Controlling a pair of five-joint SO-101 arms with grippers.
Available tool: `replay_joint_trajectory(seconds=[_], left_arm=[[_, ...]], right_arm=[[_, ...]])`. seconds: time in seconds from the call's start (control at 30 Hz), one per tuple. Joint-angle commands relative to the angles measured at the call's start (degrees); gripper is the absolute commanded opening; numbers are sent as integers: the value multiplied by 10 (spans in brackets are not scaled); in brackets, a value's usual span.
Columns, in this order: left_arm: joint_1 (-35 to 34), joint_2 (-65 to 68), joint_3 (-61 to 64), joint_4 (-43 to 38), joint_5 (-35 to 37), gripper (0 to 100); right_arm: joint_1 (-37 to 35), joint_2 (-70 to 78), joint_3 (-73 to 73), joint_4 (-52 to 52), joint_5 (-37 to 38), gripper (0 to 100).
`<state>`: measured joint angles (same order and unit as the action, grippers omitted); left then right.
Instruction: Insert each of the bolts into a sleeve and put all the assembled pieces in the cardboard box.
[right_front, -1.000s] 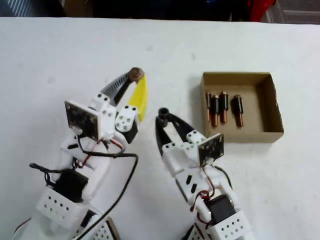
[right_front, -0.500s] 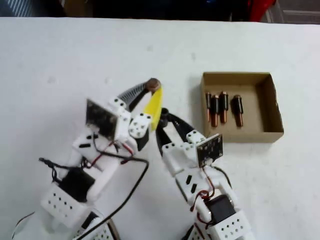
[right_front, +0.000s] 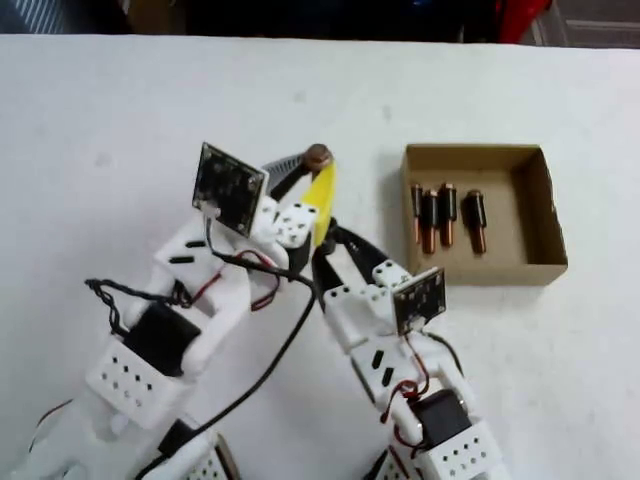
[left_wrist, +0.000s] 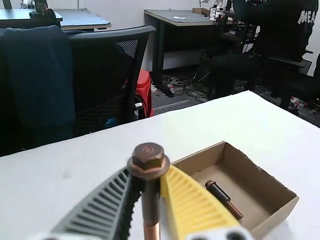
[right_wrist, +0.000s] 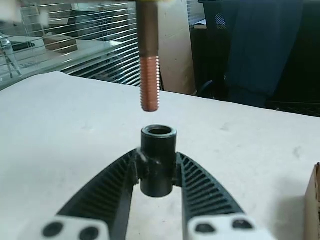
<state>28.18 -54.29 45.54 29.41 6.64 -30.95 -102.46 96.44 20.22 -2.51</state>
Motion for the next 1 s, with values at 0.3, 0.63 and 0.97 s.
replay_joint_trajectory(seconds=[0.3,0.63,0.97], left_arm=[[22,0,-33,7,37,23],[34,0,-14,26,36,24],[29,0,62,-54,23,24]], right_arm=[[5,-5,4,0,12,18],[5,-5,4,0,12,18],[5,-5,4,0,12,18]])
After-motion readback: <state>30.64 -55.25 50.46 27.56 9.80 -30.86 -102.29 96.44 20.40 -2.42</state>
